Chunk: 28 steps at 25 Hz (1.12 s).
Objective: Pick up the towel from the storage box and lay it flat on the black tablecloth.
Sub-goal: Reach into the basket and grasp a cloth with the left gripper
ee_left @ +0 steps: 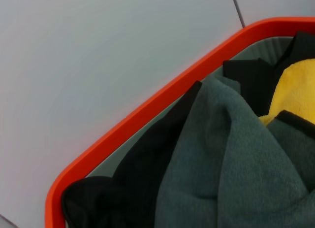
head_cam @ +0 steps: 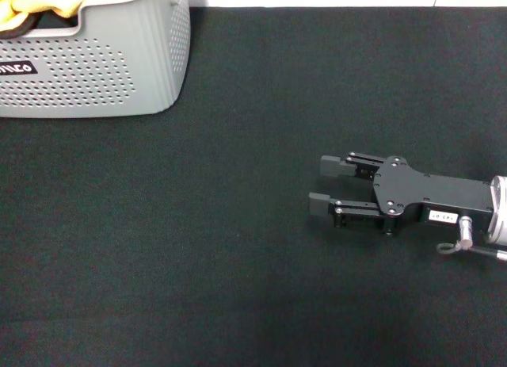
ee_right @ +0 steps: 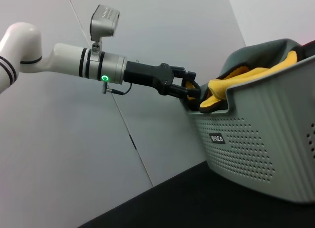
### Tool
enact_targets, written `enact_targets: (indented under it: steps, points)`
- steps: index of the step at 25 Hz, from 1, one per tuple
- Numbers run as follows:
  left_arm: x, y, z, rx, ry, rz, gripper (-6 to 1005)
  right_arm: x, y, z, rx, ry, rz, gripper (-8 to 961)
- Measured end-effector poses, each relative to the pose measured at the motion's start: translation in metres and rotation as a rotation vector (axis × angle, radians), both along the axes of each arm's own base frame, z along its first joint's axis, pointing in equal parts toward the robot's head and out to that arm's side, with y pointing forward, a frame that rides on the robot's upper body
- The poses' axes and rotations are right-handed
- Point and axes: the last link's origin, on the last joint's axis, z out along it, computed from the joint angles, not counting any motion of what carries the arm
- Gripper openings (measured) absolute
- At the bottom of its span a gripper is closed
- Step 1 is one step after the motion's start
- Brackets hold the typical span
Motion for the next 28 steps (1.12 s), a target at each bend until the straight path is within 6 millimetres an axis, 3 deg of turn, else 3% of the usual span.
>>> enact_targets:
  steps: [7, 17, 23, 28]
  points:
    - [0.0, 0.0, -0.003, -0.004, -0.007, 0.004, 719, 0.005, -0.002, 0.001, 0.014, 0.004, -0.021, 755]
    - [-0.002, -0.005, 0.001, 0.013, -0.023, 0.028, 269, 0.006, -0.001, 0.002, 0.035, 0.016, -0.028, 754]
    - [0.0, -0.006, 0.005, 0.035, -0.032, 0.031, 156, 0.006, -0.001, 0.002, 0.041, 0.022, -0.034, 753]
    - [0.015, -0.008, 0.013, 0.091, -0.089, 0.018, 63, 0.007, 0.0, 0.005, 0.059, 0.041, -0.048, 752]
